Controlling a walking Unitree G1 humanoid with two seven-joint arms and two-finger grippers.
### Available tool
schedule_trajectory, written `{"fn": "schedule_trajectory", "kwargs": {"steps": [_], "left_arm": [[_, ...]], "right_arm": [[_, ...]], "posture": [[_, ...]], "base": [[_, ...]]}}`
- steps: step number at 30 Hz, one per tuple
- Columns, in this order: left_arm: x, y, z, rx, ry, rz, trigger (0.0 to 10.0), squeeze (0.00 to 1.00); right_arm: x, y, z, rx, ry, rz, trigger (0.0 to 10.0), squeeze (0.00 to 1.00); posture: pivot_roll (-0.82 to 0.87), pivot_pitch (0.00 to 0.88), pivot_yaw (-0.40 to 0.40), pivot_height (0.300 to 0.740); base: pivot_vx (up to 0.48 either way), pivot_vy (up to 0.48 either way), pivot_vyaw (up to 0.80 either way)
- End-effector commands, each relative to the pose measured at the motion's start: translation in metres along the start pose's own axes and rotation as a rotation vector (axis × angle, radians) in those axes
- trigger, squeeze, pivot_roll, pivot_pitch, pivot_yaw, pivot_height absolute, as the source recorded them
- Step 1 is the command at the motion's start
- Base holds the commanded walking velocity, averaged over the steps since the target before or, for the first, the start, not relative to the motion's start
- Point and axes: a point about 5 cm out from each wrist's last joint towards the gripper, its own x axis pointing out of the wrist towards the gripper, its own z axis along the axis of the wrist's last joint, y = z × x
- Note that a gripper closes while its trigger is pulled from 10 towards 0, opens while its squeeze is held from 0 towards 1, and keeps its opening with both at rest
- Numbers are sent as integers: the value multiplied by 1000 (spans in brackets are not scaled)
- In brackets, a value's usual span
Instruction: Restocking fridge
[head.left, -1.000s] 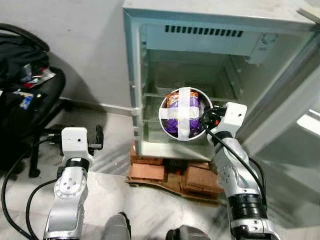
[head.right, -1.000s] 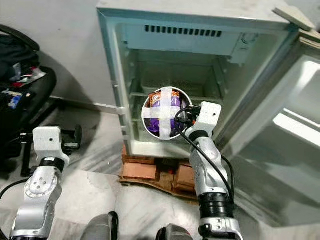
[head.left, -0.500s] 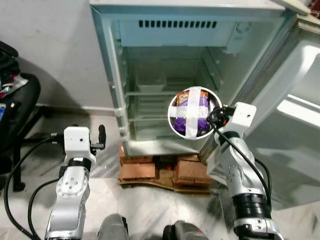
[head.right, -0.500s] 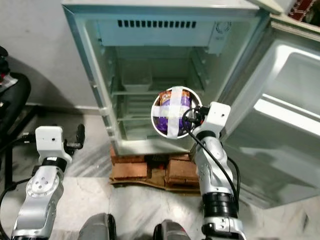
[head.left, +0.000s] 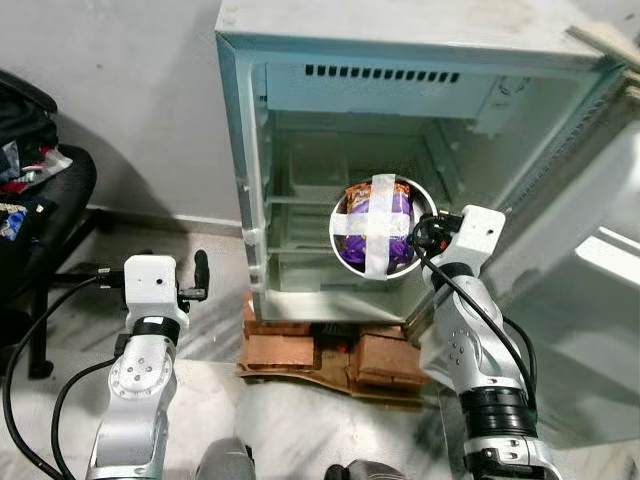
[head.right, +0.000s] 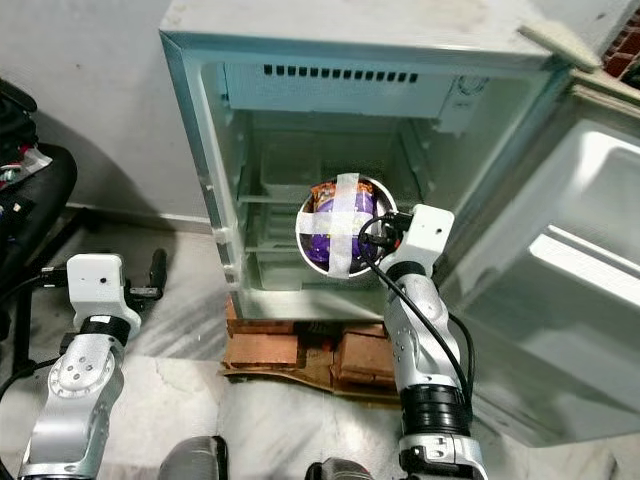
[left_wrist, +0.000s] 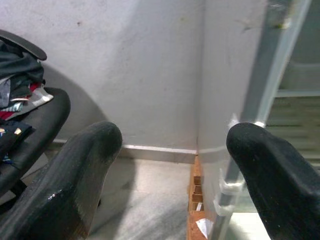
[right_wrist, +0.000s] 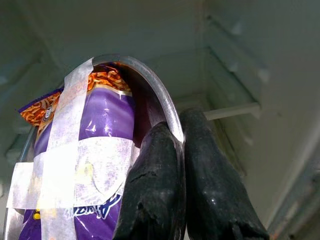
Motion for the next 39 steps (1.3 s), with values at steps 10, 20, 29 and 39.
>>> {"fn": "schedule_trajectory", "kwargs": {"steps": [10,20,29,39], "left_arm": [[-4,1,3,-5,0,15,10000,0],[-23,10,1,25,27,84,10000,0],[-37,18,3,39,46,123,10000,0],[-70,32,14,61,73,204,10000,0]], "right_arm": [[1,-2,4,-10,-26,2,10000,0],[-1,-1,-7,2,13,9,10000,0],[24,19,-7,58,18,16,10000,0],[65,48,19,128,44,-75,10000,0]], "posture": [[144,151,-85,740],[177,184,-89,740],[255,223,-103,740],[418,313,-152,740]], "base": [[176,0,0],[0,0,0],[0,0,0],[0,0,0]]}}
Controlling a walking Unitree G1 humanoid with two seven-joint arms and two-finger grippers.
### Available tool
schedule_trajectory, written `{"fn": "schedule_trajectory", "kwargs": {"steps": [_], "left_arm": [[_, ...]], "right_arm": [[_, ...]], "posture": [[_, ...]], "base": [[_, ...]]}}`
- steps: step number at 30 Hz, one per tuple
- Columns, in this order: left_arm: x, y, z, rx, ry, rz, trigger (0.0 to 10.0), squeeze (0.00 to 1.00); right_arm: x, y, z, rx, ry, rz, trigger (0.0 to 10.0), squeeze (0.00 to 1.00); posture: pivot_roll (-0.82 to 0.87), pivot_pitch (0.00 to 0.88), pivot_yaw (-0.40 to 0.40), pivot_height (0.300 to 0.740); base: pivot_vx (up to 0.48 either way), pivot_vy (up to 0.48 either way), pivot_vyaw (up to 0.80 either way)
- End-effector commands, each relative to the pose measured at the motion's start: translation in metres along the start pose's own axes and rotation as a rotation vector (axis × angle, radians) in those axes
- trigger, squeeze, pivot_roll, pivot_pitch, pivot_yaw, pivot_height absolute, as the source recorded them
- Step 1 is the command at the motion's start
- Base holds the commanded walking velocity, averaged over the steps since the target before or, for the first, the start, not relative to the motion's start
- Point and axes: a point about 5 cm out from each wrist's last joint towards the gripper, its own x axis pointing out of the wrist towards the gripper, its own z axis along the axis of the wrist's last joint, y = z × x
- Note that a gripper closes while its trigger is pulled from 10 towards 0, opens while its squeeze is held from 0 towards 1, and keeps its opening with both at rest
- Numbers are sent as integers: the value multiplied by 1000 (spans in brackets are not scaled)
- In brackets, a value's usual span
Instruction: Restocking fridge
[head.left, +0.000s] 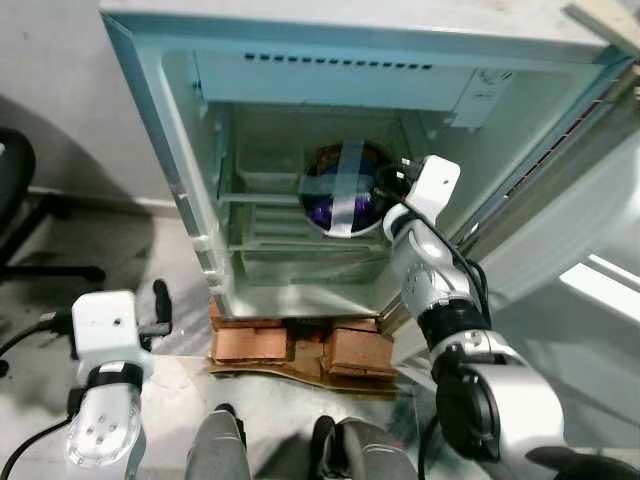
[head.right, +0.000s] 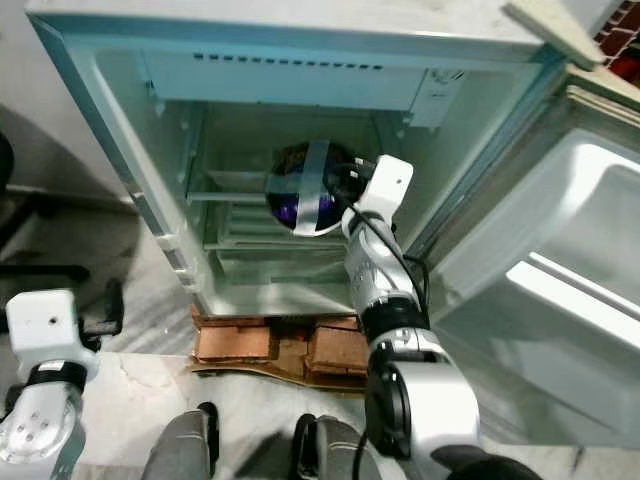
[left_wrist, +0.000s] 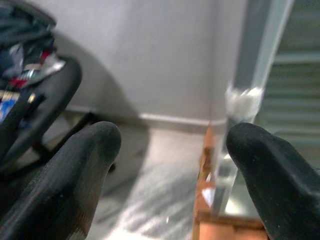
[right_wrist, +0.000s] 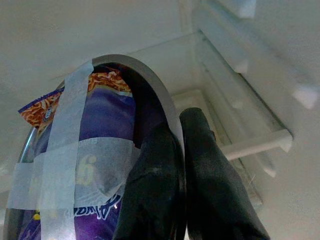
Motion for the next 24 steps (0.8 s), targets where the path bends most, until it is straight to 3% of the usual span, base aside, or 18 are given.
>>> {"fn": "schedule_trajectory", "kwargs": {"steps": [1,7,13,17,20,24], "left_arm": [[-12,9,2,11,18,44,10000,0],[-24,14,2,21,42,66,10000,0],[-29,13,5,24,59,55,10000,0],[-30,10,7,24,67,44,10000,0],[-28,10,8,22,65,49,10000,0],[-29,9,9,18,68,52,10000,0]], "right_arm": [[3,-4,3,15,-3,-74,10000,0],[7,2,9,70,-2,-123,10000,0],[10,1,18,188,-15,-193,10000,0],[11,-9,21,267,-7,-268,10000,0],[12,-28,30,344,-22,-364,10000,0],[13,-37,36,385,-35,-401,10000,0]], "posture": [[440,325,-153,740],[474,345,-152,740],[486,348,-141,740],[500,341,-138,740],[503,337,-143,740],[503,335,-150,740]], "base": [[0,0,0],[0,0,0],[0,0,0],[0,0,0],[0,0,0],[0,0,0]]}}
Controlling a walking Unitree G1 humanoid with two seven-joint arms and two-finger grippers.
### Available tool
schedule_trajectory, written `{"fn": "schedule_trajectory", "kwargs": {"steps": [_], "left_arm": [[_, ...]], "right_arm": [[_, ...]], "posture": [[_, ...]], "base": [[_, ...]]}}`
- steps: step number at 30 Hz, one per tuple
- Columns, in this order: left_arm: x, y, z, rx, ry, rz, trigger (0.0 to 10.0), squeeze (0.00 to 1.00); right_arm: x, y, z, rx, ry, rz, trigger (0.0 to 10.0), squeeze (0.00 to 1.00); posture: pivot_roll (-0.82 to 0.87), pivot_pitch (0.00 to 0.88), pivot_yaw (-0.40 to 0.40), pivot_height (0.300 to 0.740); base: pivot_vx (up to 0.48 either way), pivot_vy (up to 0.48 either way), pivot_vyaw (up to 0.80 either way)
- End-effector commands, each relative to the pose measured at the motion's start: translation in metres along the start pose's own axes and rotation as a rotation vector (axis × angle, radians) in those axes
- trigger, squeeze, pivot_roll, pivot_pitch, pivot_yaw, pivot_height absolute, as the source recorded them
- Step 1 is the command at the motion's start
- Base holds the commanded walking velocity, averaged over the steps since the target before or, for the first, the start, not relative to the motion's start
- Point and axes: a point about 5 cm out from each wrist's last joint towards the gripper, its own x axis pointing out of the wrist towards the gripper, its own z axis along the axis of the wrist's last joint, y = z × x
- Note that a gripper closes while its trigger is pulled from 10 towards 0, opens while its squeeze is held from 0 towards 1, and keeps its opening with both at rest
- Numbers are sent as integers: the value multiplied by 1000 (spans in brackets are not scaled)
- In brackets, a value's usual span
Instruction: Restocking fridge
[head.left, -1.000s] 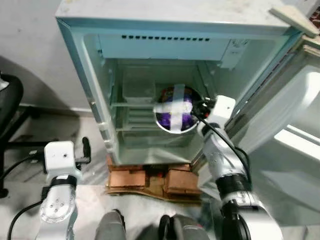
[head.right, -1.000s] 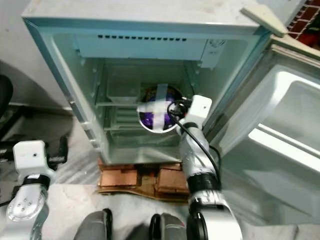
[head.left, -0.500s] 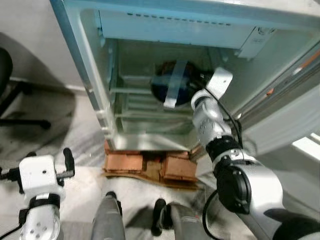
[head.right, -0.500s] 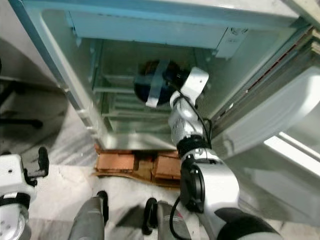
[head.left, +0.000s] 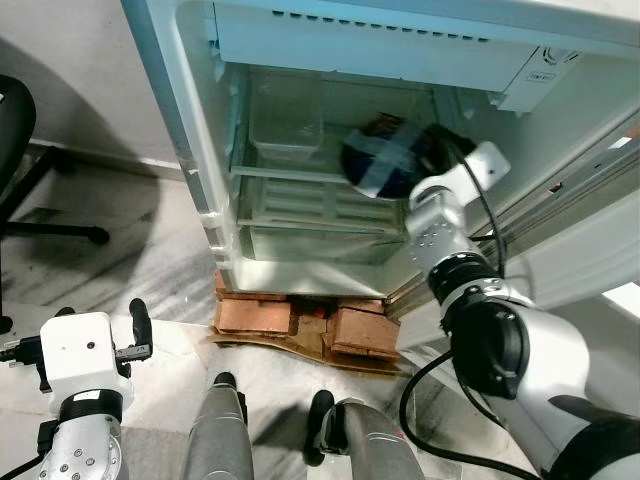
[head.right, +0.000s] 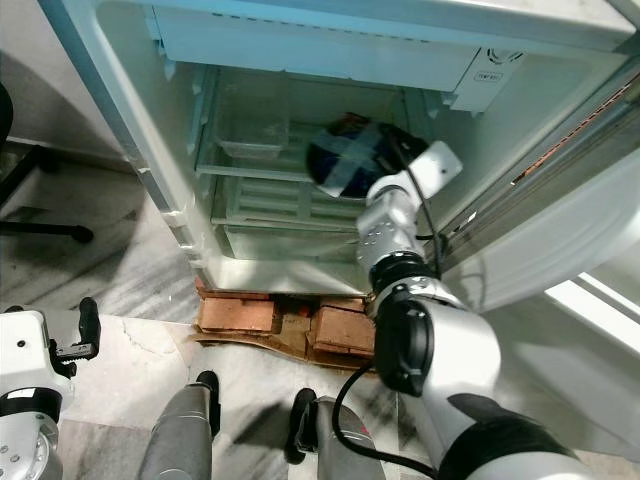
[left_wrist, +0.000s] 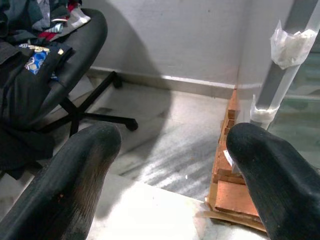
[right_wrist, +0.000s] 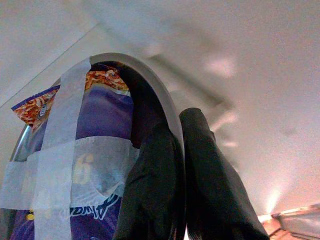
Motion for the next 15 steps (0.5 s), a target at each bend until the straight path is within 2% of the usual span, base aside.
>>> {"fn": "schedule_trajectory", "kwargs": {"steps": [1,2,3,4,5,6,8,10,12,13,15], "left_arm": [[-4,0,1,7,9,4,10000,0],[-4,-1,1,4,13,7,10000,0],[-4,-1,1,2,15,8,10000,0],[-4,-1,1,1,16,9,10000,0],[-4,-2,1,-1,17,9,10000,0],[-4,-2,1,-2,17,10,10000,0],[-4,-2,1,-2,18,10,10000,0],[-3,-3,1,-4,20,11,10000,0],[-2,-3,0,-8,23,21,10000,0],[-2,-3,0,-8,23,21,10000,0],[-1,-4,0,-9,23,19,10000,0]], "right_arm": [[2,-6,1,26,4,-44,10000,0],[3,-7,6,65,2,-52,10000,0],[4,-7,8,90,1,-50,10000,294],[4,-6,9,126,1,-43,10000,835],[4,-5,11,154,2,-35,10000,961],[4,-3,11,169,2,-27,10000,1000],[4,-1,12,205,7,-12,10000,1000],[4,3,11,294,28,19,10000,1000],[3,8,8,467,67,45,10000,1000],[3,8,8,467,67,45,10000,1000],[2,11,7,524,79,59,10000,1000]], "posture": [[503,335,-150,740],[502,336,-152,740],[503,337,-154,740],[502,337,-154,740],[502,338,-154,740],[502,338,-154,740],[501,338,-155,740],[499,336,-155,740],[497,335,-154,740],[497,335,-154,740],[495,333,-154,740]], "base": [[0,0,0],[0,0,0],[0,0,0],[0,0,0],[0,0,0],[0,0,0],[0,0,0],[0,0,0],[0,0,0],[0,0,0],[0,0,0]]}}
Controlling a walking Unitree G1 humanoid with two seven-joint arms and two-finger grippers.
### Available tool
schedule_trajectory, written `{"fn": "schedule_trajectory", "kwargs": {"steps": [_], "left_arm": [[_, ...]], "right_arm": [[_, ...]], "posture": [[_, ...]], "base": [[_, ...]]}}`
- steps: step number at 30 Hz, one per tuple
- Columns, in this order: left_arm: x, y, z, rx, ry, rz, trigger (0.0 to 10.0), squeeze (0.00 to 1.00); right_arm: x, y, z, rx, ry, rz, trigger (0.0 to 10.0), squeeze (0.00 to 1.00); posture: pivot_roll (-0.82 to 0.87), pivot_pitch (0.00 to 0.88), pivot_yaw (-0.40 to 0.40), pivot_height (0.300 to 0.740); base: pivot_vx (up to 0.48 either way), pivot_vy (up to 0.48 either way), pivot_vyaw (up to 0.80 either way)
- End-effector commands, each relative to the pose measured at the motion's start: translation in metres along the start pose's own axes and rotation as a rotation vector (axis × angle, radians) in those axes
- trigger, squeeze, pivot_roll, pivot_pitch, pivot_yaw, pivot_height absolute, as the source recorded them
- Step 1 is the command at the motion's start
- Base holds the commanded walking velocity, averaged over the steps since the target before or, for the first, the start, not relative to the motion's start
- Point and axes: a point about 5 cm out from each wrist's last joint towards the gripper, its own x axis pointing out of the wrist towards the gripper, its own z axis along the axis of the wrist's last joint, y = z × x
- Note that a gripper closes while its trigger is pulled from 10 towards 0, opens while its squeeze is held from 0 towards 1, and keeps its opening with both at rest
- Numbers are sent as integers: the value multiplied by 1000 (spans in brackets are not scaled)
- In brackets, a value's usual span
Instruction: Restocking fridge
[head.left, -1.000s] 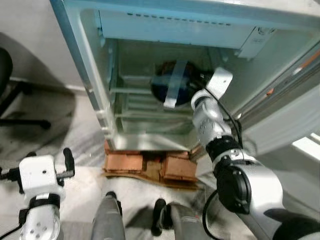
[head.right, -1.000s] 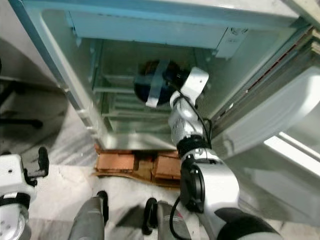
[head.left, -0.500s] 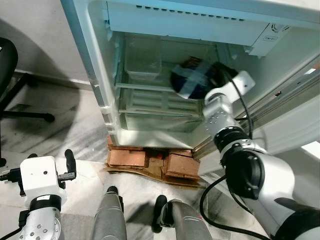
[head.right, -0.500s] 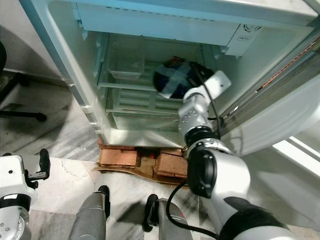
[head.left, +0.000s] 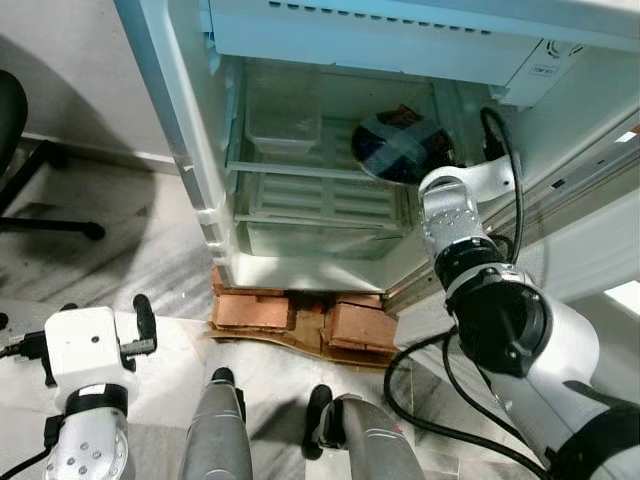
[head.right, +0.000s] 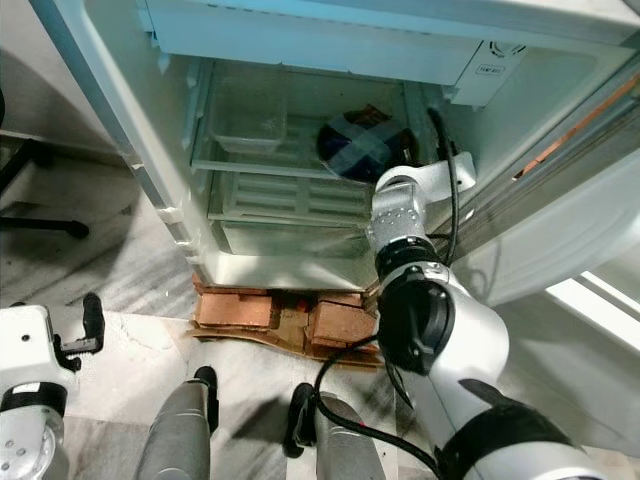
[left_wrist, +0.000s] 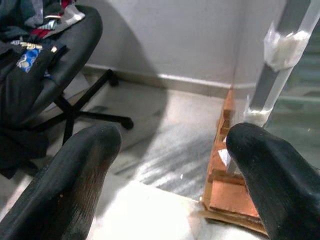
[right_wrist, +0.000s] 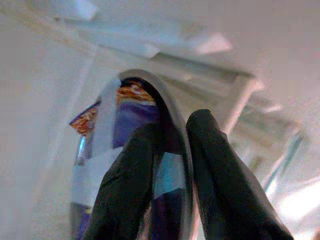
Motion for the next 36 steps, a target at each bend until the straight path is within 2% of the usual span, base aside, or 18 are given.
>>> {"fn": "schedule_trajectory", "kwargs": {"steps": [1,3,5,12,14,19,23,24,26,27,28,30,36], "left_arm": [[-3,1,-5,7,34,14,10000,0],[-1,-1,-5,6,35,10,10000,0],[-1,-1,-5,5,35,10,10000,0],[3,-5,-5,-5,29,8,10000,0],[5,-6,-4,-12,25,7,10000,0],[10,-11,-4,-25,18,0,10000,0],[14,-14,-3,-34,8,-7,10000,0],[16,-15,-3,-36,7,-8,10000,0],[17,-16,-4,-40,6,-9,10000,0],[20,-17,-4,-46,1,-11,10000,0],[20,-17,-4,-46,1,-11,10000,0],[24,-19,-5,-52,-5,-18,10000,0],[34,-27,-5,-55,-17,-52,10000,0]], "right_arm": [[0,-1,0,70,7,0,10000,1000],[-1,2,-8,160,47,33,10000,1000],[-1,2,-9,165,50,34,10000,1000],[-6,8,-26,286,130,123,10000,1000],[-8,14,-32,285,158,183,10000,1000],[-9,17,-33,266,172,234,10000,1000],[-8,14,-30,115,153,262,10000,1000],[-8,14,-28,32,146,273,10000,1000],[-7,13,-25,-68,137,284,10000,1000],[-6,12,-22,-166,126,307,10000,1000],[-6,12,-22,-166,126,307,10000,1000],[-5,10,-18,-292,117,347,10000,1000],[-6,0,-15,-491,123,451,10000,1000]], "posture": [[493,333,-153,740],[488,330,-156,740],[488,330,-156,740],[474,322,-168,740],[464,319,-170,740],[444,307,-175,740],[428,297,-178,740],[420,291,-179,740],[418,290,-180,740],[401,281,-184,740],[401,281,-184,740],[381,266,-185,740],[337,234,-172,740]], "base": [[0,0,0],[0,0,0],[0,0,0],[0,0,0],[0,0,0],[0,0,0],[0,0,0],[0,0,0],[0,0,0],[0,0,0],[0,0,0],[0,0,0],[0,0,0]]}}
